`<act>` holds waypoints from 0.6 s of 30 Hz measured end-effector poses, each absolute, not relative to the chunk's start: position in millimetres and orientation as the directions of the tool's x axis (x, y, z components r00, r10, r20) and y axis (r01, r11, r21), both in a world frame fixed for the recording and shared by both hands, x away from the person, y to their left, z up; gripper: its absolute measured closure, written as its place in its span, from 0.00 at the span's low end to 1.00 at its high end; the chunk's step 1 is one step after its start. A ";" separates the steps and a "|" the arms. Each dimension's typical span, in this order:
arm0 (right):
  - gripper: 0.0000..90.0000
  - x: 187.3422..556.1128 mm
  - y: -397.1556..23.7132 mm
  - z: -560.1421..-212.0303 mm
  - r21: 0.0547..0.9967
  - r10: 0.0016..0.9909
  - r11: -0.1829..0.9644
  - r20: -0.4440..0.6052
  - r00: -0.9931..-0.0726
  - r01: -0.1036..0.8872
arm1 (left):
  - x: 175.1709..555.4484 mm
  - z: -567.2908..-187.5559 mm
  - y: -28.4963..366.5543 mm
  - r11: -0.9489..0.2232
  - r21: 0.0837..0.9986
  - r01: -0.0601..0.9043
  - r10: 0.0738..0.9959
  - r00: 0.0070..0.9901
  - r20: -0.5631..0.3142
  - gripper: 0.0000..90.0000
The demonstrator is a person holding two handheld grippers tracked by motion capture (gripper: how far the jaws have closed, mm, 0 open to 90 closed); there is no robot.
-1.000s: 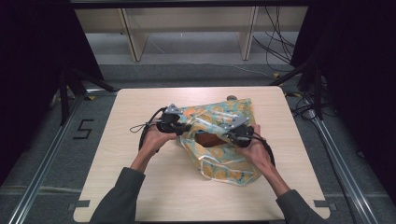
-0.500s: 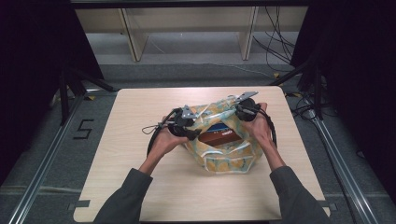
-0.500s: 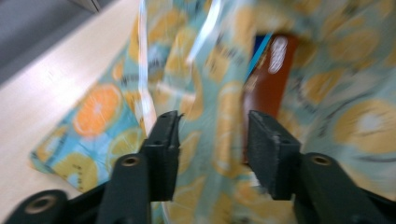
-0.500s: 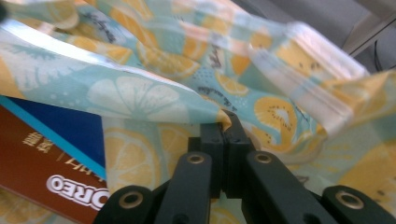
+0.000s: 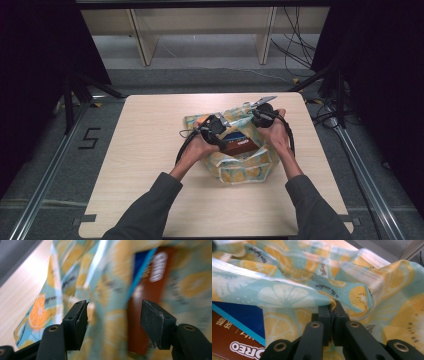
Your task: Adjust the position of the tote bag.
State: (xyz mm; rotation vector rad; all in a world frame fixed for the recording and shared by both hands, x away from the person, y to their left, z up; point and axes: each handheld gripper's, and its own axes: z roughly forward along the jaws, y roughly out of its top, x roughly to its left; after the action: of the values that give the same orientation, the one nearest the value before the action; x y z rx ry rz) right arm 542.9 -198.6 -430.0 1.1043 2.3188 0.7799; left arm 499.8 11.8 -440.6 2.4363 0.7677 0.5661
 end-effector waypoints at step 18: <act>0.54 437.7 -157.8 -376.9 0.795 0.565 0.472 0.058 -0.823 0.381 | 538.8 -416.5 51.7 -0.494 0.685 0.535 0.686 0.724 -0.070 0.97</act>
State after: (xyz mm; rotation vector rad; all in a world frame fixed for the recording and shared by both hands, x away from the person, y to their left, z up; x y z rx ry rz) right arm 437.7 -157.8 -376.9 0.8180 2.5068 1.2724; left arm 538.8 51.7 -416.5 2.2162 0.9193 0.2747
